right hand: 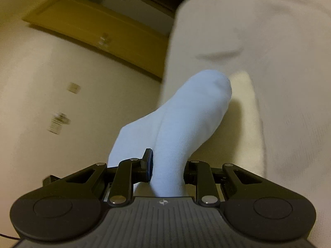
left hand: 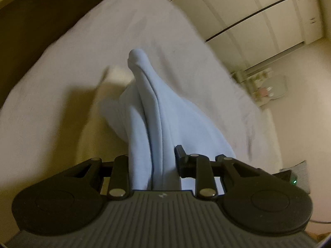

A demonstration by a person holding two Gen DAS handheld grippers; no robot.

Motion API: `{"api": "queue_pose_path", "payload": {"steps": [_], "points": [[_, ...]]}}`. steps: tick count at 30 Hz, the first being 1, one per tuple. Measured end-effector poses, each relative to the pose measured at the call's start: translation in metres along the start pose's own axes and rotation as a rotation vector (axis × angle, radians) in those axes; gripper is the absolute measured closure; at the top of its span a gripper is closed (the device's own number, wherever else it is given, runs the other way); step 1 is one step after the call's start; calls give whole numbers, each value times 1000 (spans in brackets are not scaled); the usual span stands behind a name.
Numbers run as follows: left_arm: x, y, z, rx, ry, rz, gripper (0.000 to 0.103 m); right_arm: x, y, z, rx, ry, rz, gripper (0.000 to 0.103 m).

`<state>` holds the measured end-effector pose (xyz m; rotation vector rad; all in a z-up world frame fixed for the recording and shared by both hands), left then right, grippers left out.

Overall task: Fold clothes
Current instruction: 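Roll both tools and grasp the folded sweatshirt sides with both tools, then lift the folded sweatshirt with both tools and lay it onto the cream towel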

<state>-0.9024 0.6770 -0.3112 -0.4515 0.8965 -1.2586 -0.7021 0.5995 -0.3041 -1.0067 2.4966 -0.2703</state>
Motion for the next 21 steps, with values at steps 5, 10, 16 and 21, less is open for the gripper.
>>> {"api": "queue_pose_path", "payload": {"steps": [5, 10, 16, 21], "points": [[10, 5, -22, 26, -53, -15, 74, 27, 12, 35, 122, 30, -53, 64], [8, -26, -14, -61, 0, 18, 75, 22, -7, 20, 235, -23, -46, 49], [36, -40, -9, -132, 43, 2, 78, 42, -29, 6, 330, -19, -101, 52], [50, -49, -12, -150, 36, 61, 90, 36, -18, -2, 365, -249, -157, 78]]}}
Point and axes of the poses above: each gripper's, at about its wrist camera, not at the fingertips, and y roughly the way its jaws point, z to its right, x to its underside, the point moved 9 cm from there along y, roughly the way its jaws point, and after that the axes turned 8 degrees about -x, right-handed, at the moved point
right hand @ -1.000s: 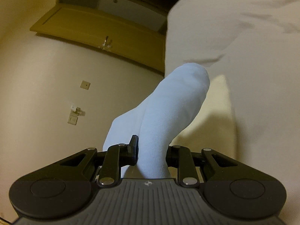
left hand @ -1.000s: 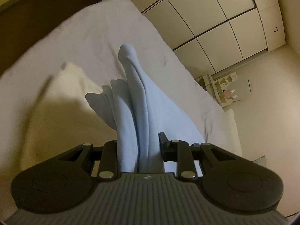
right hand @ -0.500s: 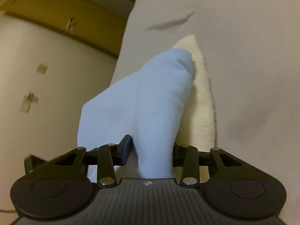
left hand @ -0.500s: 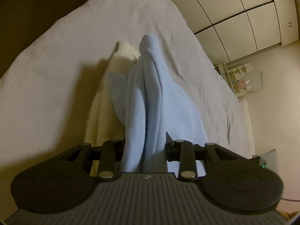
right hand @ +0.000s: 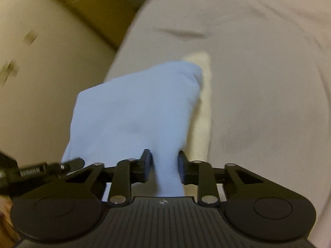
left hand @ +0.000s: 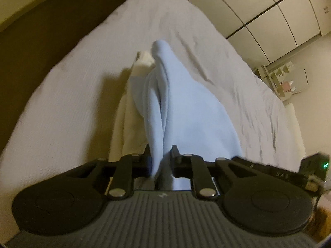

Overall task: Fold clothes
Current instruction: 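Lift the folded sweatshirt with both tools and lay it onto the cream towel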

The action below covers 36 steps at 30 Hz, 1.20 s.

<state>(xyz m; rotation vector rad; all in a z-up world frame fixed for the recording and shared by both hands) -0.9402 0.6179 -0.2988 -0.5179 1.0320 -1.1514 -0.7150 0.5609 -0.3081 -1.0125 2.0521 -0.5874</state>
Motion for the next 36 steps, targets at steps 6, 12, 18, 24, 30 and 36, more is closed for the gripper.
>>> {"api": "queue_pose_path", "payload": {"steps": [6, 12, 18, 24, 30, 36], "points": [[3, 20, 2, -20, -29, -41, 82, 0, -7, 3, 89, -33, -5, 74], [-17, -25, 26, -205, 137, 23, 90, 0, -15, 6, 174, -67, -12, 55], [6, -40, 75, -245, 422, 20, 99, 17, -39, -27, 148, -144, -68, 69], [30, 16, 41, -297, 386, -77, 101, 60, 4, -24, 188, -284, -212, 73], [20, 19, 42, -295, 394, -106, 101, 61, 12, -21, 182, -327, -291, 70], [-31, -6, 71, -281, 436, -1, 101, 11, -9, -41, 142, -258, -186, 70]]}}
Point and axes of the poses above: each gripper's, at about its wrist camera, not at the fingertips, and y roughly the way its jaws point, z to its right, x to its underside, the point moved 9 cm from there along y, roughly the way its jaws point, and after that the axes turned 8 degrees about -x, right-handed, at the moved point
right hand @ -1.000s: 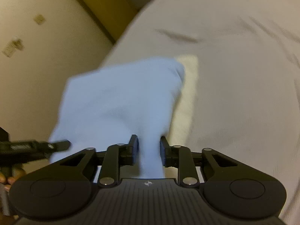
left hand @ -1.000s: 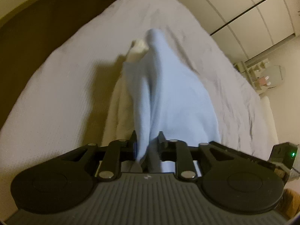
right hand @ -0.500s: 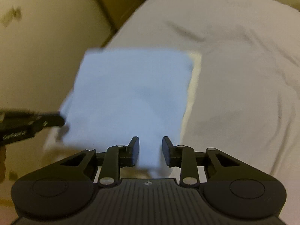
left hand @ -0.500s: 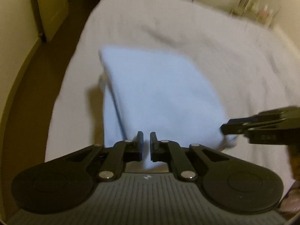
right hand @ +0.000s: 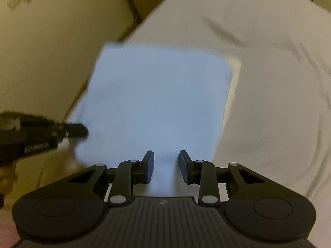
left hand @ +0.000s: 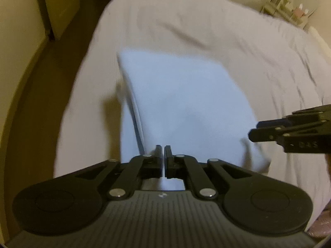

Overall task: Fold clothes
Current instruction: 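Lift the folded sweatshirt with both tools and lay it onto the cream towel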

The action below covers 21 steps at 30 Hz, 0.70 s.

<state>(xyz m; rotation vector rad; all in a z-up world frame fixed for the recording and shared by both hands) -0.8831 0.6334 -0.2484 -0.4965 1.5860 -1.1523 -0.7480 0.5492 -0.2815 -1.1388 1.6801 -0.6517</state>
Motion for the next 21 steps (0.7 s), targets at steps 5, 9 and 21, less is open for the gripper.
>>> {"api": "queue_pose_path", "payload": {"steps": [5, 9, 21], "points": [[-44, 23, -13, -3, -50, 70, 101, -36, 12, 15, 75, -18, 55, 71], [-46, 63, -30, -9, -140, 15, 102, -46, 37, 42, 140, 46, 59, 71], [-79, 68, -45, 42, -255, 32, 101, -80, 54, 68, 87, 136, 63, 66]]}}
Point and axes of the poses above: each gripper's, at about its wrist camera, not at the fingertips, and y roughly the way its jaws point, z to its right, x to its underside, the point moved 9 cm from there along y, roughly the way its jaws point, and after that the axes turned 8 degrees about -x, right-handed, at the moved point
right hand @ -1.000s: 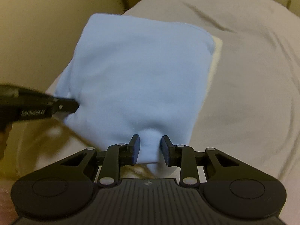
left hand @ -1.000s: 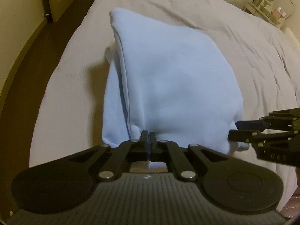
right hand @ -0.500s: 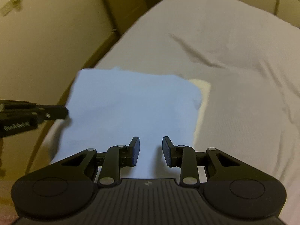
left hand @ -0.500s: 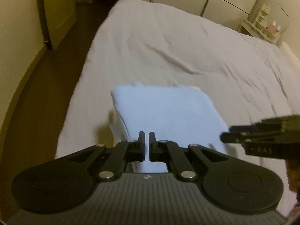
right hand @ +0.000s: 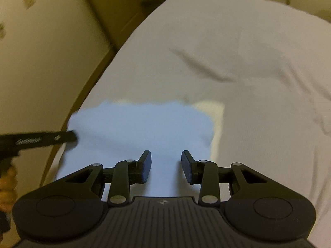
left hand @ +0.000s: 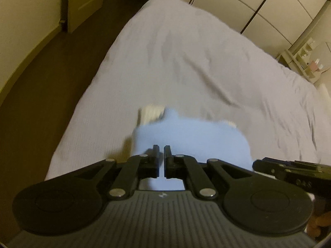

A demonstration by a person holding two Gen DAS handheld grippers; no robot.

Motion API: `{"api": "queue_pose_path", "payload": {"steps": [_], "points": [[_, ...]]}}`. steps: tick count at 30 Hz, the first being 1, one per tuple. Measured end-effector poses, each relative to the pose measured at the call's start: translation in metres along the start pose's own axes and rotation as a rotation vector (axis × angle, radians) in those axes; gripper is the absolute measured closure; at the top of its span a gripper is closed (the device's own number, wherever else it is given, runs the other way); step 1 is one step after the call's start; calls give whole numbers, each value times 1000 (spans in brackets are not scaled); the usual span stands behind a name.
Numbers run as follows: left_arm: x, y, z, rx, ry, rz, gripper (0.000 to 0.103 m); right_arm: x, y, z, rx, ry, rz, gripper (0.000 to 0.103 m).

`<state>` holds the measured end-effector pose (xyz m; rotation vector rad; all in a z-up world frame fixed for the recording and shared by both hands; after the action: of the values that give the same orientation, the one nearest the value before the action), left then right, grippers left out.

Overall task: Fold clothes
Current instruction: 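Lift the folded sweatshirt with both tools and lay it onto the cream towel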

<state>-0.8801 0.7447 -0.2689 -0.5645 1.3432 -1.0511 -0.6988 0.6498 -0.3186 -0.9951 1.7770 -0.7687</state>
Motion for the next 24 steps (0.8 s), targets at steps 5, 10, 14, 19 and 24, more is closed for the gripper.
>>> {"api": "queue_pose_path", "payload": {"steps": [5, 10, 14, 19, 24], "points": [[3, 47, -3, -39, 21, -80, 99, -21, 22, 31, 47, 112, 15, 65], [4, 35, -19, -18, -39, -71, 99, -18, 30, 27, 27, 79, -20, 63], [16, -7, -12, -51, 37, -33, 101, -8, -9, 11, -86, 102, 35, 63], [63, -58, 12, -82, 185, -30, 100, 41, -49, -14, -131, 22, 7, 63], [116, -70, 21, -101, 243, -77, 98, 90, -65, -28, -91, -32, -48, 66]]}}
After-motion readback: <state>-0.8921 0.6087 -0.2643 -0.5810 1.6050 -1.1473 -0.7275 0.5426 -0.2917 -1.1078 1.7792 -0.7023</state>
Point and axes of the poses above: each gripper's, at about its wrist camera, not at the fingertips, and y roughly the way its jaws point, z to its right, x to its underside, the point moved 9 cm from there along y, roughly the way its jaws point, and after that the axes turned 8 degrees about -x, right-handed, at the moved point
